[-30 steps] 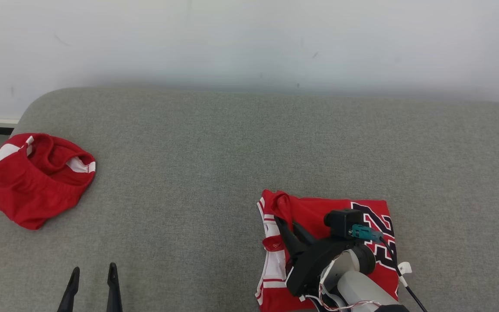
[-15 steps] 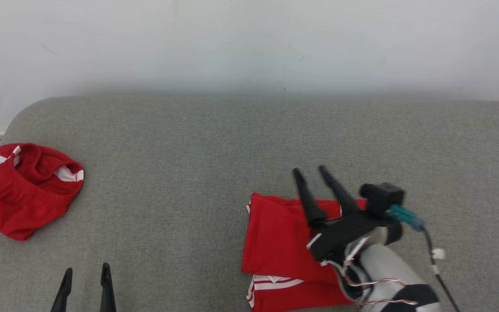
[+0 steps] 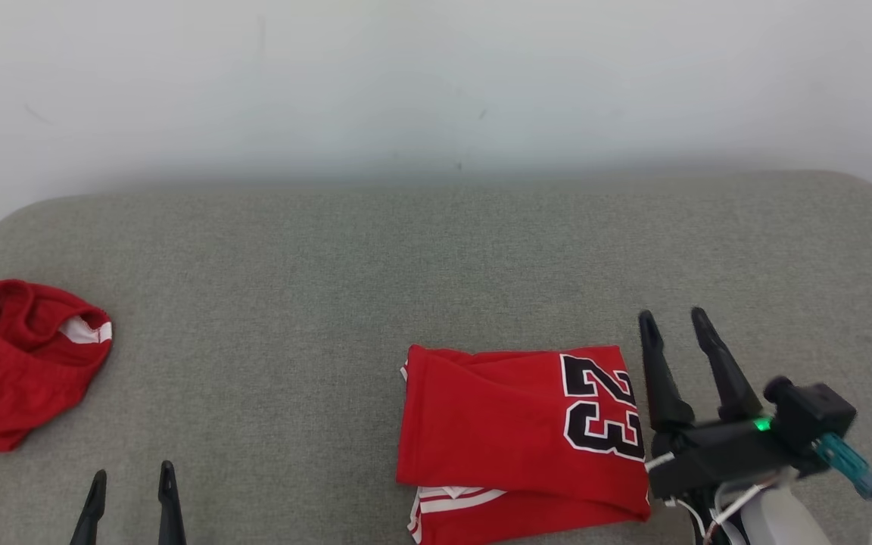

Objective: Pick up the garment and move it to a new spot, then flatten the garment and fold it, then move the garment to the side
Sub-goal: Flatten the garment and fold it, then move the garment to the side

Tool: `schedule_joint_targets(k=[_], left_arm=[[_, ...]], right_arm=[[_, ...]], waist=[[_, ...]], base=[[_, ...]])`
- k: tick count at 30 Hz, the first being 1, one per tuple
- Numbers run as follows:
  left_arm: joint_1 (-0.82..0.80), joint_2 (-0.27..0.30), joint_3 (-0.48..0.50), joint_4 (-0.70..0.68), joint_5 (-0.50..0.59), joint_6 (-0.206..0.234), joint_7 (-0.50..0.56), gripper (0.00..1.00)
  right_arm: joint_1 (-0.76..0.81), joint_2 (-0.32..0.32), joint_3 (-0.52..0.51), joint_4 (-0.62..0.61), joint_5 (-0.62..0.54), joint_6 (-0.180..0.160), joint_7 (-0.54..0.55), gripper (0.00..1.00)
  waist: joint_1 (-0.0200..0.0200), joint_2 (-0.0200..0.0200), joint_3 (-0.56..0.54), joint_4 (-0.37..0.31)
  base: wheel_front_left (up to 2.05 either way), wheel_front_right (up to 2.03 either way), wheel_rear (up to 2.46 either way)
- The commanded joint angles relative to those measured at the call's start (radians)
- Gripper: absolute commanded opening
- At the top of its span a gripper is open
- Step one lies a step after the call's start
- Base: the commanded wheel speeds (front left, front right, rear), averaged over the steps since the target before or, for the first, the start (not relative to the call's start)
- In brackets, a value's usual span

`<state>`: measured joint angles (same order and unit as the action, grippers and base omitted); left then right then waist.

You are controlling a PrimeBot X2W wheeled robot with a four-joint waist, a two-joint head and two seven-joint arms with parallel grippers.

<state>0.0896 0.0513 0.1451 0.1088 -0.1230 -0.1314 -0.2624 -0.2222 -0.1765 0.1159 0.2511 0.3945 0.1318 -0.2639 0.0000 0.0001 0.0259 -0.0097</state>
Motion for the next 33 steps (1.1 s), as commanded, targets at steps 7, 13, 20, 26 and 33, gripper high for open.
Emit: schedule_joint_targets(k=[7,13,20,26,33], left_arm=[[0.034,0.0,0.015,-0.021,0.023,0.002,-0.003,1.0],[0.041,0.005,0.014,-0.028,0.043,0.002,-0.003,1.0],[0.056,0.015,0.0,-0.024,0.058,0.002,-0.003,1.0],[0.076,0.048,-0.044,-0.025,0.043,0.002,-0.003,1.0],[0.089,0.084,-0.083,-0.029,0.003,0.002,-0.003,1.0]], right_arm=[[0.14,0.037,-0.093,-0.089,-0.031,-0.003,0.0,1.0],[0.228,0.051,-0.131,-0.112,-0.061,-0.003,0.0,1.0],[0.274,0.044,-0.122,-0.097,-0.077,-0.003,0.0,1.0],[0.282,0.047,-0.117,-0.083,-0.093,-0.003,0.0,1.0],[0.289,0.055,-0.116,-0.073,-0.107,-0.003,0.0,1.0]], waist=[[0.0,-0.0001,-0.018,-0.023],[0.0,-0.0001,-0.03,-0.029],[0.0,-0.0001,-0.048,-0.03],[0.0,-0.0001,-0.058,-0.02],[0.0,-0.0001,-0.061,-0.006]], base=[[0.0,0.0,0.0],[0.0,0.0,0.0],[0.0,0.0,0.0],[0.0,0.0,0.0],[0.0,0.0,0.0]])
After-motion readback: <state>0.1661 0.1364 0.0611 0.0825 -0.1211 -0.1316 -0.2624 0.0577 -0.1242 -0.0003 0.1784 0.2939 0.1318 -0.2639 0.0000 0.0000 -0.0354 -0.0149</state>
